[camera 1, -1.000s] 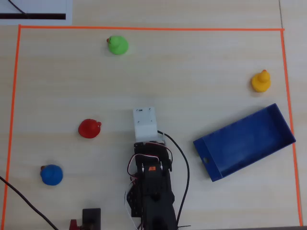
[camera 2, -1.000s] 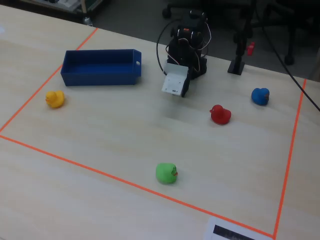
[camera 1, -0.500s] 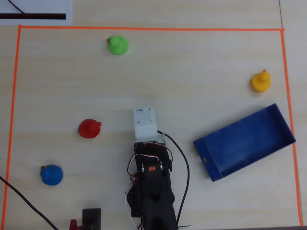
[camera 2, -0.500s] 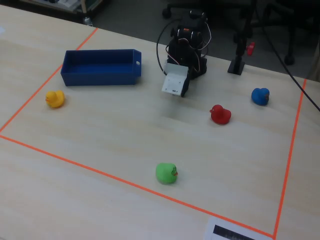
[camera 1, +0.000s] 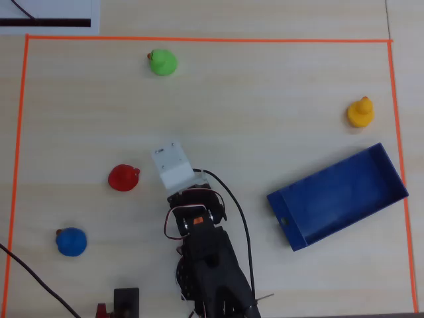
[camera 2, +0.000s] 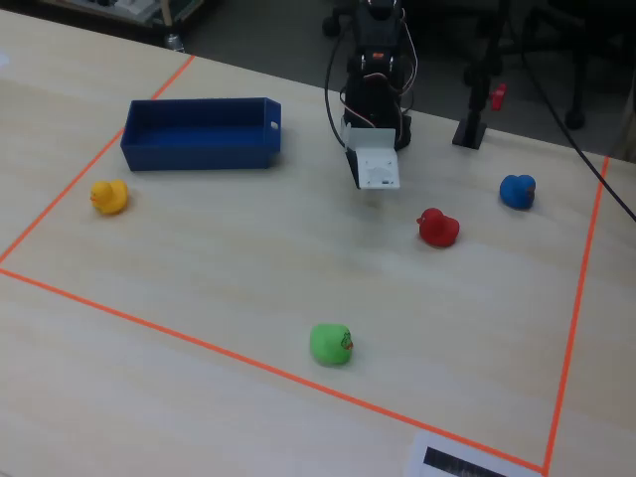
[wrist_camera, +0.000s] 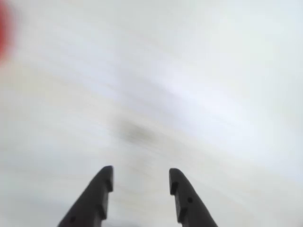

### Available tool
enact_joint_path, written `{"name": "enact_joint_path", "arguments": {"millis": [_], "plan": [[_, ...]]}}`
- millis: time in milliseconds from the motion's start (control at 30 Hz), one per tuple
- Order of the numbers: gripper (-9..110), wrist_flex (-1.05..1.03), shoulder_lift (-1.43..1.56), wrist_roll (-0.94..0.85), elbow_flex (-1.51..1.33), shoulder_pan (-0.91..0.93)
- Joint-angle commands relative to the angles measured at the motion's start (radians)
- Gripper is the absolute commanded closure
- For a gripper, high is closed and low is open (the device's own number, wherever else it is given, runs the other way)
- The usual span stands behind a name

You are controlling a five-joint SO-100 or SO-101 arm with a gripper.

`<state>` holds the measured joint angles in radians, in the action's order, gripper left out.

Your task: Grasp red duck and put it into box.

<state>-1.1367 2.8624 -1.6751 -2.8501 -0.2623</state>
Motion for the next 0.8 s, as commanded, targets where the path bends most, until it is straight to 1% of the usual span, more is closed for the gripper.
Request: {"name": "enact_joint_path", "arguments": {"millis": [0,267,433,767], "plan": [[86,0.087,-0.156,0.035,0.23,-0.127],[82,0.193,-0.428,0.064,0.442,-0.227],[81,0.298,-0.543,0.109,0.454,-0.284],[80,0.342,-0.634,0.218,0.446,-0.385]]}}
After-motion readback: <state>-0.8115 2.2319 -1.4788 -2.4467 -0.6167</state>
